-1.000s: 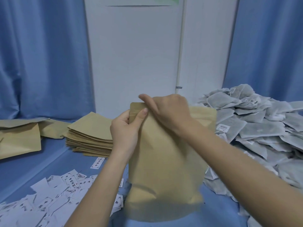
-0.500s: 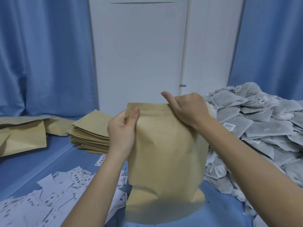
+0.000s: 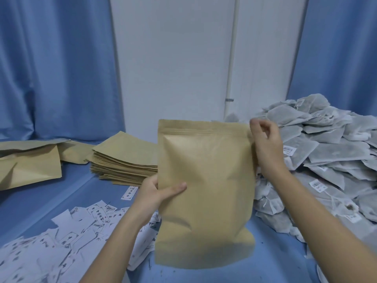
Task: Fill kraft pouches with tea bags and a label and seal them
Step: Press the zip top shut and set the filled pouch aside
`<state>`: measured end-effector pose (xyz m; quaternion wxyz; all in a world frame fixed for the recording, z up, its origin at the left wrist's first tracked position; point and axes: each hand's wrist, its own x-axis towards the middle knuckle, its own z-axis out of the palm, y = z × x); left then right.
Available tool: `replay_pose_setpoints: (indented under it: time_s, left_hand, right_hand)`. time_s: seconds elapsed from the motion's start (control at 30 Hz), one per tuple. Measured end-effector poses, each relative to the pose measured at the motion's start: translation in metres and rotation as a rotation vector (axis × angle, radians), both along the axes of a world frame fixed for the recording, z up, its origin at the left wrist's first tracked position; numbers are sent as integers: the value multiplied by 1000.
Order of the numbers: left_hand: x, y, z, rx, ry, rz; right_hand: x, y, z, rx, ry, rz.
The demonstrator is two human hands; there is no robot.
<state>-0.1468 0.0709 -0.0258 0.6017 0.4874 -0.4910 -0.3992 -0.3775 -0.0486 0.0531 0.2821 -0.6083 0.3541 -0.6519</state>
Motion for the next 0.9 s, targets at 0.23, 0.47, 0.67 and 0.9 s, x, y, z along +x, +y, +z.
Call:
replay_pose_setpoints:
  time_s: [0.23,0.47,0.67,0.9]
  left_hand:
    - [-4,-18,17,-29,212,131]
    - [18,0,38,43,1040,-228]
    - [70,20,4,-189,968,-34]
    - [146,25,18,-330,1056,250]
  right_hand:
    - [-20,12,-82,463,69,626]
    - [12,20,-79,570,-398,809]
    - [129,31,-53,636,-395,763]
    - [380,100,34,869,20,1091]
